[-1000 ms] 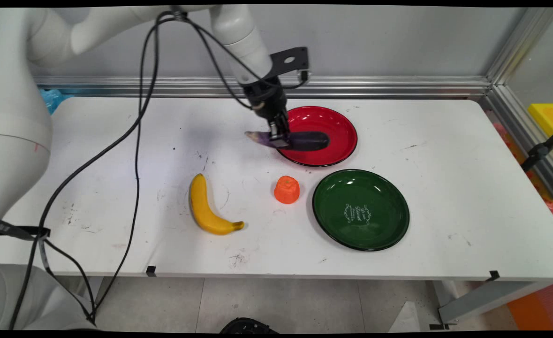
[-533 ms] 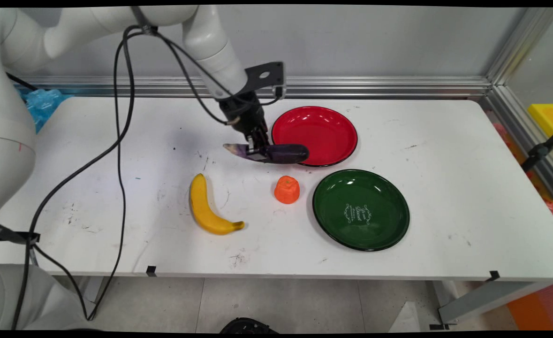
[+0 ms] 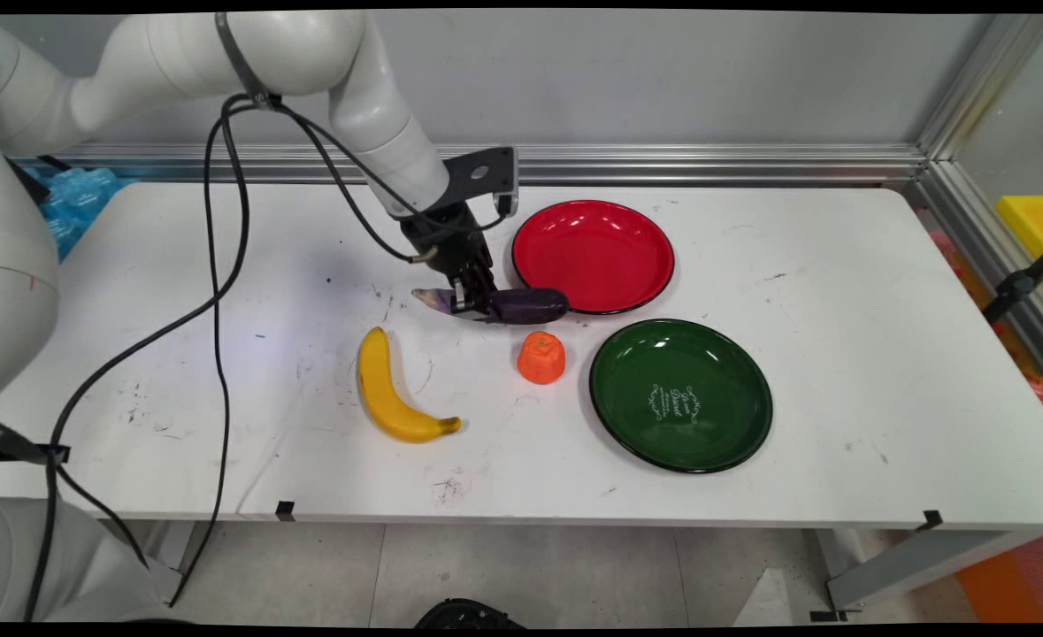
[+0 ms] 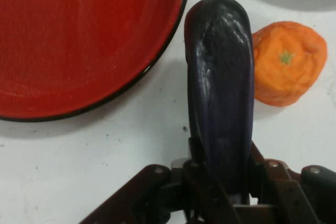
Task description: Place the picked object on the table
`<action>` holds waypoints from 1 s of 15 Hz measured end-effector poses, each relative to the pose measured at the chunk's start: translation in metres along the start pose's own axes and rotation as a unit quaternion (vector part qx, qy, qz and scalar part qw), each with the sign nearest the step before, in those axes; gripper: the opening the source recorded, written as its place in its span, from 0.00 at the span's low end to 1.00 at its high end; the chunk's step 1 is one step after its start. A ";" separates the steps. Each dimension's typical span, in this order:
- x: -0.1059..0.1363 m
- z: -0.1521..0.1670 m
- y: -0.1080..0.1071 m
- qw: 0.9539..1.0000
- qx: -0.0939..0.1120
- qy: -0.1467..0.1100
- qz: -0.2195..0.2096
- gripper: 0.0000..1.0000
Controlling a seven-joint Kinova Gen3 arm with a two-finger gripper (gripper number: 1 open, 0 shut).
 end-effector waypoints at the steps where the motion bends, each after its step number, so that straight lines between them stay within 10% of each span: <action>1: -0.002 0.003 0.000 1.000 0.001 0.002 0.000 0.00; 15: -0.023 0.029 -0.002 1.000 0.012 0.013 0.000 0.00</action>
